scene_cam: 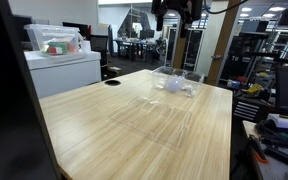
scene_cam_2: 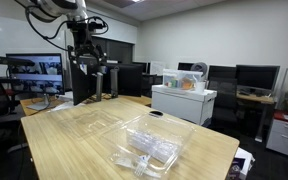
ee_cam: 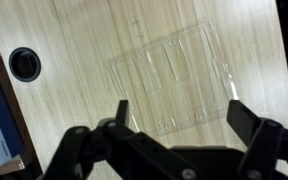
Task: Pick up the clear packaging lid and put in on the clear packaging box which has a white fork inside on the table
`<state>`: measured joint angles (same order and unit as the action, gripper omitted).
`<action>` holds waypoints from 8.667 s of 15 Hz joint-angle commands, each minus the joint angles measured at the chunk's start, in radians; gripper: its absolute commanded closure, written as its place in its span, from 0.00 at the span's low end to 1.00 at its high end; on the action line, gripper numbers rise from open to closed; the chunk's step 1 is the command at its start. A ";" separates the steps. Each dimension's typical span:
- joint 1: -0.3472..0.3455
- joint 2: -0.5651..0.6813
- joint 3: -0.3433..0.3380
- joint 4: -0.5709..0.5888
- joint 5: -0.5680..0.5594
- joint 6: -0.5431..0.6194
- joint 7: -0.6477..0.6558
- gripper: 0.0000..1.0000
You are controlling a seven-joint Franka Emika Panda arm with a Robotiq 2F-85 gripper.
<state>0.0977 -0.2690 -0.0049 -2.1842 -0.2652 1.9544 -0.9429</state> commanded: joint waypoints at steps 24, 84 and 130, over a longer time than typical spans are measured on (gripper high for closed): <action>-0.050 0.017 -0.068 -0.339 -0.053 0.597 -0.019 0.00; -0.221 0.585 0.063 -0.150 0.282 0.802 -0.780 0.36; -0.322 0.370 -0.215 0.179 0.335 0.395 -0.973 0.84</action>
<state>-0.1853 0.0373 -0.2055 -2.0971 0.0175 2.3831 -1.8041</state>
